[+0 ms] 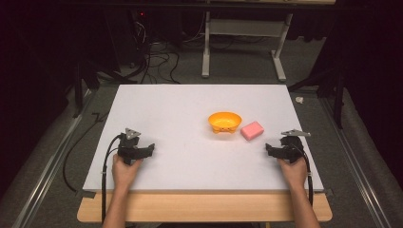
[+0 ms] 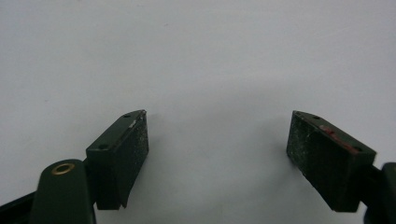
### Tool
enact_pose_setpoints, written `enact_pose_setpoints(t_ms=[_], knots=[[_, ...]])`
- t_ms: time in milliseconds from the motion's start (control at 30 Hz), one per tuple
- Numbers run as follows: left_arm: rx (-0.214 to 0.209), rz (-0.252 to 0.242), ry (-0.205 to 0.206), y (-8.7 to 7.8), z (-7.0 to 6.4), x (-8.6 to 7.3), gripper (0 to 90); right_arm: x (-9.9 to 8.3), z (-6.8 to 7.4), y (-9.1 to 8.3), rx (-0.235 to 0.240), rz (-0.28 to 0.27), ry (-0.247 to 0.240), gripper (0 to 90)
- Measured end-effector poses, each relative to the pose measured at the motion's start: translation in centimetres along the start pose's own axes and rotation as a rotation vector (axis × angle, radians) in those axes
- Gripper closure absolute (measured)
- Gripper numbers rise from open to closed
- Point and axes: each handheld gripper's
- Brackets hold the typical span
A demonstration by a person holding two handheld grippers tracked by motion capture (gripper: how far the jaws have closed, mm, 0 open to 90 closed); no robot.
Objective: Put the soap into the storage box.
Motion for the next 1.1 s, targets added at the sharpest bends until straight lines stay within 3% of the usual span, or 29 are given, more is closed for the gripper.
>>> enact_pose_setpoints(t_ms=[1100], knots=[[0.000,-0.002,0.000,0.01,0.03,-0.01,21.3,0.12,-0.14,-0.06,0.013,0.008,0.016,19.3]])
Point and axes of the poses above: each handheld gripper's, and its own axes: y roughly forward along the jaws, x roughly out of its top, z roughly to its left, and after that the axes turned 13 degrees about y, right-handed
